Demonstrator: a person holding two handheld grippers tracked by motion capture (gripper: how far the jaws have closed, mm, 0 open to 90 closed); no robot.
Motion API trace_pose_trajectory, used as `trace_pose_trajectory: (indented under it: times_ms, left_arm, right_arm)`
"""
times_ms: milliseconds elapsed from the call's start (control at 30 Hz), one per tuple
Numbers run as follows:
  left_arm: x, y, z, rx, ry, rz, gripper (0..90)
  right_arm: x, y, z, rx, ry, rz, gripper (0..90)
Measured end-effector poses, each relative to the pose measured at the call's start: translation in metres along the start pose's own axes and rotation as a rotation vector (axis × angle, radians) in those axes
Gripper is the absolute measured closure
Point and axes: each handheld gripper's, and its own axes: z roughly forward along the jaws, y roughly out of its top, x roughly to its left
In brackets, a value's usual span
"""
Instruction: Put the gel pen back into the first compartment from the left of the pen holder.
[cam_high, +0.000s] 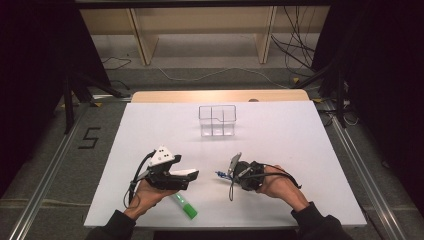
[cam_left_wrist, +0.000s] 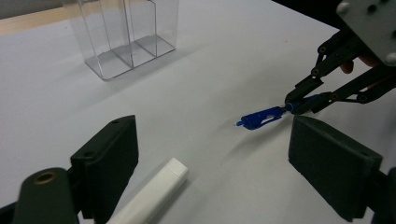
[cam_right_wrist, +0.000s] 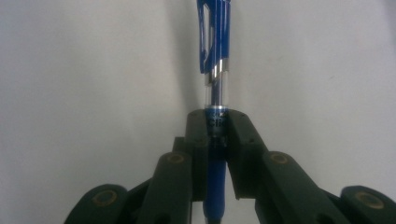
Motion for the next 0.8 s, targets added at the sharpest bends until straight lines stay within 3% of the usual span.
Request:
trace_pose_trajectory:
  times_ms: [333,467,667,800]
  left_arm:
    - [-0.002,0.010,0.002,0.035,-0.031,0.003,16.1]
    - [-0.003,0.016,0.005,0.065,-0.048,0.015,16.8]
    - [-0.004,0.028,0.011,0.142,-0.092,0.050,18.3]
    - [-0.008,0.036,0.020,0.209,-0.125,0.087,19.7]
  right_arm:
    - [0.017,-0.006,-0.013,-0.103,-0.127,-0.140,80.1]
    - [0.025,-0.009,-0.016,-0.135,-0.189,-0.225,80.1]
    - [0.034,-0.013,-0.016,-0.149,-0.312,-0.383,80.1]
    - [0.039,-0.014,-0.016,-0.165,-0.362,-0.441,80.1]
